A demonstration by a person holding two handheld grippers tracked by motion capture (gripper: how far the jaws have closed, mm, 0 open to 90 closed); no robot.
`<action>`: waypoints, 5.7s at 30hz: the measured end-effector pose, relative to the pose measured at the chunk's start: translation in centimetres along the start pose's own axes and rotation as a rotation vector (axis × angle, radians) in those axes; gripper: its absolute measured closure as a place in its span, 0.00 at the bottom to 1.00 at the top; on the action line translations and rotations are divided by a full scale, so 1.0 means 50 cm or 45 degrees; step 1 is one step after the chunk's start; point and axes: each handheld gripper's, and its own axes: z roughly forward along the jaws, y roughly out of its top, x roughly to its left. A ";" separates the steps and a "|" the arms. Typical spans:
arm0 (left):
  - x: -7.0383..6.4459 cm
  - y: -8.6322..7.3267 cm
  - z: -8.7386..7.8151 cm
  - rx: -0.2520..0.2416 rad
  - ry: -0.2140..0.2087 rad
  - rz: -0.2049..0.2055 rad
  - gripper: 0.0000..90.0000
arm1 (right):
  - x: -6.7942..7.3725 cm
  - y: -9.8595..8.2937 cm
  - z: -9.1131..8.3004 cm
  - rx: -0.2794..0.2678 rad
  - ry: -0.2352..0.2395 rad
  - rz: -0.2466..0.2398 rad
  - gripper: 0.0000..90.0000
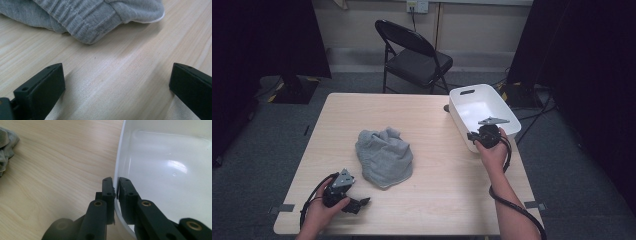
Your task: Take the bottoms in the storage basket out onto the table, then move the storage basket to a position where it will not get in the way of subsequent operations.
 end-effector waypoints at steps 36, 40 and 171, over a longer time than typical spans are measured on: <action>0.002 0.000 0.000 0.001 -0.003 0.008 0.00 | 0.234 0.068 -0.022 -0.042 0.237 -0.202 0.49; 0.002 0.000 0.000 0.001 -0.004 0.007 0.00 | 0.272 0.074 -0.006 -0.042 0.281 -0.231 0.52; 0.015 0.067 -0.012 -0.079 0.051 -0.062 0.22 | 0.163 -0.040 0.042 -0.073 0.356 0.132 0.98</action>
